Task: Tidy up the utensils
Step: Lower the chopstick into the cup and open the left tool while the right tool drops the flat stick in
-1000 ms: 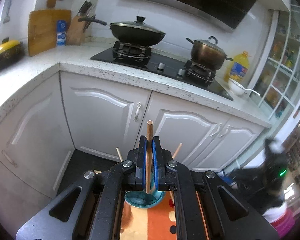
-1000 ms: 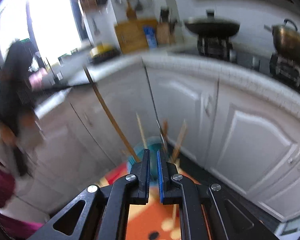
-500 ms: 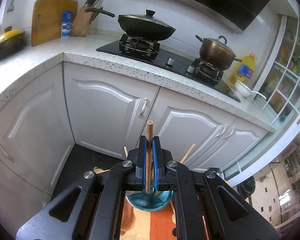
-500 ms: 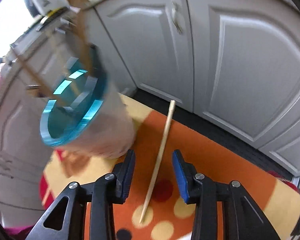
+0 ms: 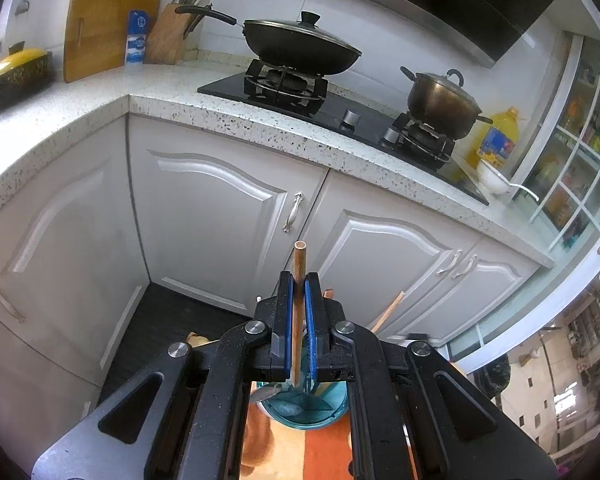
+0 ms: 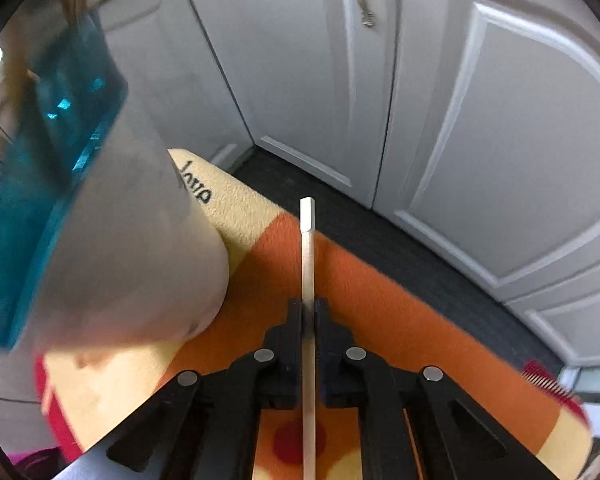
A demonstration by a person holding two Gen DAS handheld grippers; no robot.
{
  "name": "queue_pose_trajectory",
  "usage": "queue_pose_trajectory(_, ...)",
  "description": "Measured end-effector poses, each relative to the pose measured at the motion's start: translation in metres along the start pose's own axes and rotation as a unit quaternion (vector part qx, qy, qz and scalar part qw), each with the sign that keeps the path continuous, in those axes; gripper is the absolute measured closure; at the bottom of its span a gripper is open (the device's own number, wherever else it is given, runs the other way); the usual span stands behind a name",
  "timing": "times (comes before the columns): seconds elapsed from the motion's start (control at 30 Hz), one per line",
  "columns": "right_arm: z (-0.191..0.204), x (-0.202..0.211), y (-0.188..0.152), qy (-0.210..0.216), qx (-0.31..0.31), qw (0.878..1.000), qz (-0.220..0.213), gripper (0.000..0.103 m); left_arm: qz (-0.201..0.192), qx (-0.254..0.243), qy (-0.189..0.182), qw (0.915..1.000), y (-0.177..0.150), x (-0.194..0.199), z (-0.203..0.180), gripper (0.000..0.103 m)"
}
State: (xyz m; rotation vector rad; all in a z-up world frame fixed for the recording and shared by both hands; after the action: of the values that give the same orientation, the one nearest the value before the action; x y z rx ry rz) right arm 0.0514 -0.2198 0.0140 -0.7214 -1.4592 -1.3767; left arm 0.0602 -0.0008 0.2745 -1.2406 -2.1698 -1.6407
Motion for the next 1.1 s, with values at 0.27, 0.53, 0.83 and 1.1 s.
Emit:
queue_pose_trajectory(0.27,-0.014,0.089,-0.029,0.111,-0.081,0.986,-0.091,0.097,0.002,-0.003,0.005,1.0,-0.004,0.0,-0.002,0.099)
queue_pose_trajectory(0.53,0.025,0.165,-0.015,0.157,-0.045,0.972,-0.168,0.097,-0.003,-0.008,0.013,0.9999,-0.003,-0.001,-0.004,0.099)
queue_pose_trajectory(0.83,0.074,0.177,0.046,0.175,-0.001,0.96,-0.219,0.097,0.003,-0.011,0.028,0.9995,-0.005,-0.01,0.003,0.099)
queue_pose_trajectory(1.1,0.088,0.165,0.078,0.167,0.015,0.955,-0.246,0.097,0.012,0.004,0.032,0.9994,-0.015,-0.023,0.017,0.099)
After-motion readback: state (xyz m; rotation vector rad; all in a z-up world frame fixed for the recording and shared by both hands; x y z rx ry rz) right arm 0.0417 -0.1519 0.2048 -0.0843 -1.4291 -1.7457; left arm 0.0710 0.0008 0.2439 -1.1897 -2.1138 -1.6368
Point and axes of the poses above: each gripper's, at about its wrist camera, not at the fingertips, and x roughly against the way its jaws point, z to its left, y to its top, the point moved 4 cm from there along -x, roughly the way its jaws point, and after that the axes turned 7 degrees about -y, right-handed, at the moved point
